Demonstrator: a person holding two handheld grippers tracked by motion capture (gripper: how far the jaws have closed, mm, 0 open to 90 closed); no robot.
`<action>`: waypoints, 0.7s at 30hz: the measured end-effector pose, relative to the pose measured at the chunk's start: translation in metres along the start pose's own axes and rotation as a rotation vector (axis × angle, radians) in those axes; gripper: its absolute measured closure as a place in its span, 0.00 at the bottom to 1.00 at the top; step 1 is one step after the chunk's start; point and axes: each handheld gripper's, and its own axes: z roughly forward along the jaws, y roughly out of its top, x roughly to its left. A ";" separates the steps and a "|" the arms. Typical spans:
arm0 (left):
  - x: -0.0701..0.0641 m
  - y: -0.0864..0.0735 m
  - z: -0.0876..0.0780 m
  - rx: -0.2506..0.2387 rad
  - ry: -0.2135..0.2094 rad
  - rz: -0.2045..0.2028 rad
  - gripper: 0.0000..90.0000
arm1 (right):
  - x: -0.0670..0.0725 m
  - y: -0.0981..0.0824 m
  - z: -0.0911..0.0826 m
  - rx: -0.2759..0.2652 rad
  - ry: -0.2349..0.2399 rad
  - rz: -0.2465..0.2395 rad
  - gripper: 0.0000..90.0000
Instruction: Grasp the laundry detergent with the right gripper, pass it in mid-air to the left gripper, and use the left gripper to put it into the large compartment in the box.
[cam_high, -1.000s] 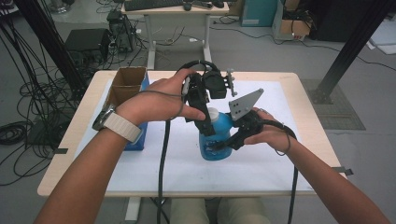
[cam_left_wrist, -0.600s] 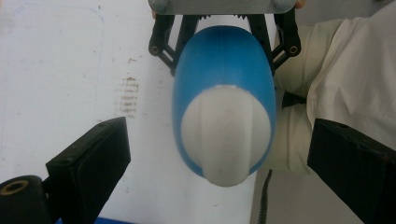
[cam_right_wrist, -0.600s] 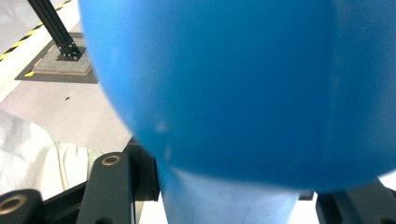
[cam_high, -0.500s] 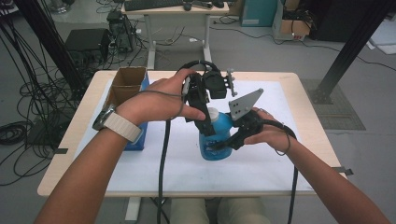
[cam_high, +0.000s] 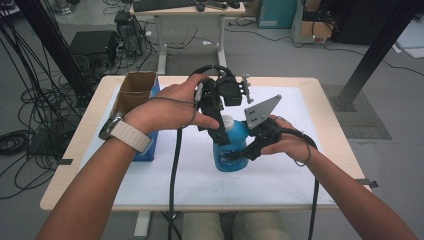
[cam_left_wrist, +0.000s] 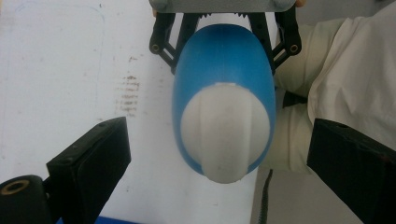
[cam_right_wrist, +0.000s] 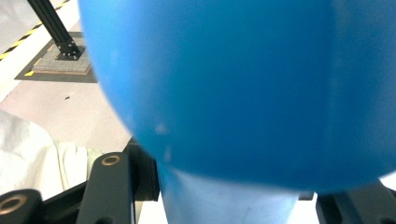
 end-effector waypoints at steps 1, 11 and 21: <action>0.000 0.000 0.000 0.000 0.001 0.000 0.07 | 0.000 0.000 0.000 0.001 -0.001 0.001 0.48; 0.000 0.000 0.000 0.000 -0.001 0.004 0.07 | 0.000 0.000 0.000 0.003 0.000 0.006 0.48; 0.000 0.002 0.002 -0.001 -0.004 0.007 0.07 | 0.000 0.000 0.001 0.005 0.000 0.002 0.48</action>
